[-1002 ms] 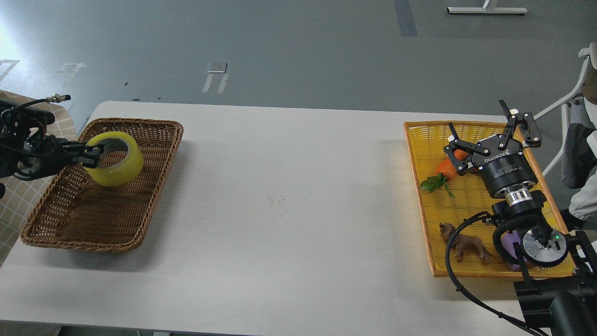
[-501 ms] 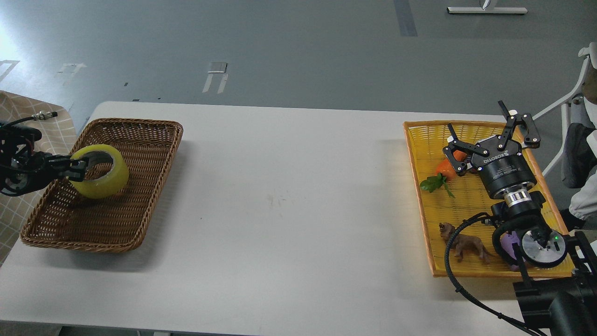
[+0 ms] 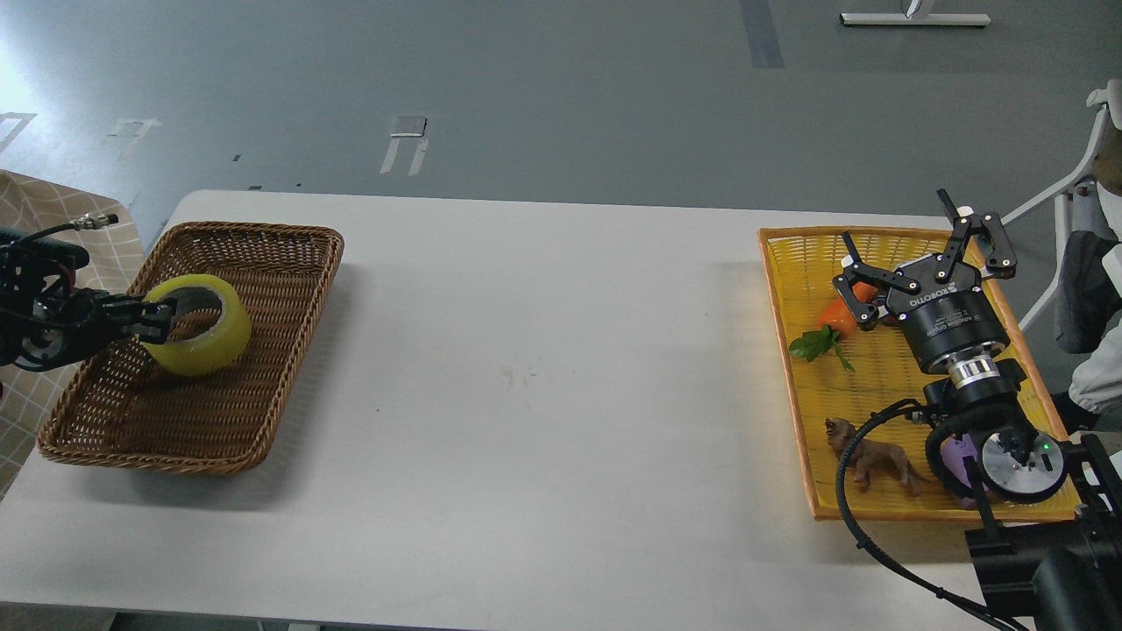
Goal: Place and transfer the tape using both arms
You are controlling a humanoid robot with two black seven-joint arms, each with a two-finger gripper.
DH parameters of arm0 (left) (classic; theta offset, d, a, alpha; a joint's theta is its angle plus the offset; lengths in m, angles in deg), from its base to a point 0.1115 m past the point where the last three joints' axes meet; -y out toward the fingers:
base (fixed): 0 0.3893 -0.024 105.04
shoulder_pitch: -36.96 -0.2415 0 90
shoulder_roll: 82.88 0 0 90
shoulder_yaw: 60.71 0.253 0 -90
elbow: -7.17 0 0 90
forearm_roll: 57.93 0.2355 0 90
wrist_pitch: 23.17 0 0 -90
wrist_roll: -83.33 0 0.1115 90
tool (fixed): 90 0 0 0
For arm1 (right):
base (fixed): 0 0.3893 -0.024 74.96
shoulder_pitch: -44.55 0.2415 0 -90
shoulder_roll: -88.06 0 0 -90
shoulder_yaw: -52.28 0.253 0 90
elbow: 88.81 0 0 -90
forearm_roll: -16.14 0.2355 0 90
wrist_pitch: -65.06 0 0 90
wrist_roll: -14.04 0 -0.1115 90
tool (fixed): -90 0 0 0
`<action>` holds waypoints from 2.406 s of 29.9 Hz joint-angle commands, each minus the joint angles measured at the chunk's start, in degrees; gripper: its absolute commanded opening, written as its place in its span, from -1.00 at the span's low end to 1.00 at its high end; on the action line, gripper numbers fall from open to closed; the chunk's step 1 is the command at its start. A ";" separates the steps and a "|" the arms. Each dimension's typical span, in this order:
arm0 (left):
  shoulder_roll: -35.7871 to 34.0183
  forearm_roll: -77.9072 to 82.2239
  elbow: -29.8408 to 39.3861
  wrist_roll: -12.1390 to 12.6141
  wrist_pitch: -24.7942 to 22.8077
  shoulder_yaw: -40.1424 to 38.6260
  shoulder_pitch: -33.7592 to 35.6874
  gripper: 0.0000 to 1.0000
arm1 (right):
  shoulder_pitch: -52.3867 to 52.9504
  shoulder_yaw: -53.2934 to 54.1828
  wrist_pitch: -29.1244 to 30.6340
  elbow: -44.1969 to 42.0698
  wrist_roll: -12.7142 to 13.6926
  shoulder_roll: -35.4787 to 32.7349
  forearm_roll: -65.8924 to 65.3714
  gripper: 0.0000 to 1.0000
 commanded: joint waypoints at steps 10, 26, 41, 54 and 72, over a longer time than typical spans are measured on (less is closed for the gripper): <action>0.96 -0.01 0.03 0.53 0.79 0.08 -0.02 -0.81 | 0.09 0.09 0.00 0.00 0.04 -0.02 0.00 0.99; 0.79 -2.55 0.64 0.09 7.03 -0.18 -0.11 0.95 | 0.09 0.17 0.00 0.00 0.04 -0.02 0.00 0.99; 2.89 -28.88 1.70 -2.81 0.10 -0.71 17.19 0.95 | 2.19 0.09 0.00 0.26 0.65 -1.07 -0.09 0.99; 11.76 -60.99 3.46 -2.81 -10.27 -5.44 22.13 0.95 | 8.43 -0.09 0.00 0.00 0.74 -6.25 -0.61 0.99; 27.06 -70.23 3.54 -2.81 -24.13 -37.35 8.86 0.96 | 22.59 -6.33 0.00 -12.30 2.59 -10.65 -1.05 1.00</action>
